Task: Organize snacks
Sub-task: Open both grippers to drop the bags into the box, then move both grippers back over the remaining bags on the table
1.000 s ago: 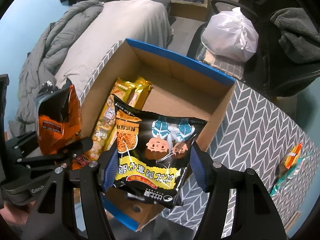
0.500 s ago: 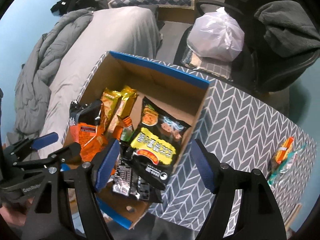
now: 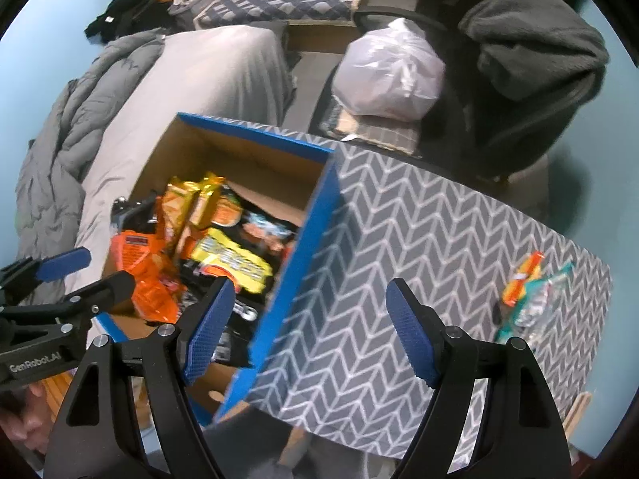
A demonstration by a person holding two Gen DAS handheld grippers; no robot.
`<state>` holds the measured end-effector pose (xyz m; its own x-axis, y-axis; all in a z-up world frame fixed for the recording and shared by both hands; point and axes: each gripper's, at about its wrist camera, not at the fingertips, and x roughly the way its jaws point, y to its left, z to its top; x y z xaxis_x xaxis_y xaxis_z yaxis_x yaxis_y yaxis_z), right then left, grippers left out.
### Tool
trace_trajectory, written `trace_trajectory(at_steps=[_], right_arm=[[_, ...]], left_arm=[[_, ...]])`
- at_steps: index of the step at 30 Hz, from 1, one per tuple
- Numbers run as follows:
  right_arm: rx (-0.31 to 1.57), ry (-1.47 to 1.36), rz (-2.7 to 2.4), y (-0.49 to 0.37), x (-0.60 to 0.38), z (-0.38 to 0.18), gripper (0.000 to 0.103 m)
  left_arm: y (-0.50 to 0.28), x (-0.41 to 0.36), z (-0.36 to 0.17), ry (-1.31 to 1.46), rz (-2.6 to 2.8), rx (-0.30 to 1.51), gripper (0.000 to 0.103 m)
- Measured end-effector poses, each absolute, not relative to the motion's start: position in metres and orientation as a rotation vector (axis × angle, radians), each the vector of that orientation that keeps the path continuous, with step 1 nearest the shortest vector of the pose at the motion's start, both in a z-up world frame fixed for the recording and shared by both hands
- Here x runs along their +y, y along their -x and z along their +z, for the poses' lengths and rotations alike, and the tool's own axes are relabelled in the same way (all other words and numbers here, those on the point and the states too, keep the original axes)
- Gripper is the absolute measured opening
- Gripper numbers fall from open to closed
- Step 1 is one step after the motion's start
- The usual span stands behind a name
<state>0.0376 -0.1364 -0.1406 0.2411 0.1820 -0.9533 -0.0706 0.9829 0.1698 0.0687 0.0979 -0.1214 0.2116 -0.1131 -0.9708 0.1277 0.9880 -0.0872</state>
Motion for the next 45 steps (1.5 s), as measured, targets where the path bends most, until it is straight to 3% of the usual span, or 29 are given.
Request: trace_trajectory(at_steps=[26,45], right_arm=[[1.353,-0.172,0.034,0.006,-0.286,-0.158,0.079],[1.383,-0.167,-0.04,0.027,-0.397,-0.232,0.08]], left_arm=[[-0.053,-0.049,-0.132,-0.257,-0.258,1.333,0.078],[-0.055,-0.117,-0.191,-0.443,-0.245,1.346,0.078]])
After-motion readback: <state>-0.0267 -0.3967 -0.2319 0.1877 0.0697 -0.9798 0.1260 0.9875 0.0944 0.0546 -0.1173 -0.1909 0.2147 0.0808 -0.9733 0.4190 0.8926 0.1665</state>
